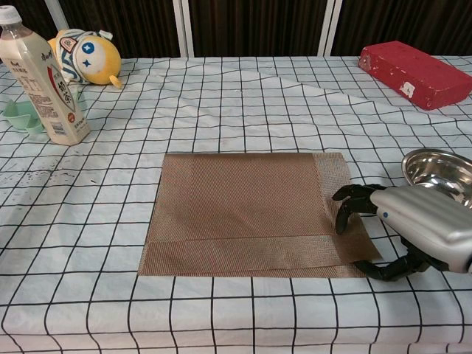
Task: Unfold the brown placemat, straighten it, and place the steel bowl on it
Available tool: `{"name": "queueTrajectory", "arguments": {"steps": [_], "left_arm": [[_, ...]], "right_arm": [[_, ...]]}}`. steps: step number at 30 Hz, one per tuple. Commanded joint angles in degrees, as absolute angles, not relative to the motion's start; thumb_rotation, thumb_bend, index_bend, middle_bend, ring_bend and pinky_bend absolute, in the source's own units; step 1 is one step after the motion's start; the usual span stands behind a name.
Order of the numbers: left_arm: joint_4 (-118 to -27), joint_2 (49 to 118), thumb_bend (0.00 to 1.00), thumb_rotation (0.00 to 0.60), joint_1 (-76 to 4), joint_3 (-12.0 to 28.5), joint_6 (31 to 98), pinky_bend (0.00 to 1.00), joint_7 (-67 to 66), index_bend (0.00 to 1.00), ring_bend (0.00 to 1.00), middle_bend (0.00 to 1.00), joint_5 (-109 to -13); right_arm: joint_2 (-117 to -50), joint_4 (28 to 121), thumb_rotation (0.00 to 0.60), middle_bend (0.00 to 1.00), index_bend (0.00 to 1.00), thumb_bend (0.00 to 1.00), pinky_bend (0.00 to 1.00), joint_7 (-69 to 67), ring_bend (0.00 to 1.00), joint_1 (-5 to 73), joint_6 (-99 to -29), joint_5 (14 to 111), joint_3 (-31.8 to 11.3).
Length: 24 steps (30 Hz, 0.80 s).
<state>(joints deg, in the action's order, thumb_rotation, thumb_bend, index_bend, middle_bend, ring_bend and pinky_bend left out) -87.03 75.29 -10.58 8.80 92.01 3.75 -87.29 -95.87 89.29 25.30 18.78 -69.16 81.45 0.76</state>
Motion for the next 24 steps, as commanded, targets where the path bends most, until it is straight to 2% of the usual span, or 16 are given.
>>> {"name": "queueTrajectory", "arguments": {"steps": [1,24], "left_arm": [[-87.0,75.3,0.04,0.6,-10.6,8.8,92.0,0.07,3.8,0.0,0.02,0.0,-87.3],[-87.0,75.5,0.04,0.6,-10.7,8.8,91.9,0.07,3.4,0.0,0.02,0.0,-87.2]], "right_arm": [[-95.9,89.3,0.6,0.13,0.38,0.26,0.22,25.4,0.14,18.7,-69.1,81.4,0.7],[-95.8,89.8,0.6,0.13,0.38,0.26,0.22,24.9,0.14,18.8,-69.0,81.4,0.2]]}}
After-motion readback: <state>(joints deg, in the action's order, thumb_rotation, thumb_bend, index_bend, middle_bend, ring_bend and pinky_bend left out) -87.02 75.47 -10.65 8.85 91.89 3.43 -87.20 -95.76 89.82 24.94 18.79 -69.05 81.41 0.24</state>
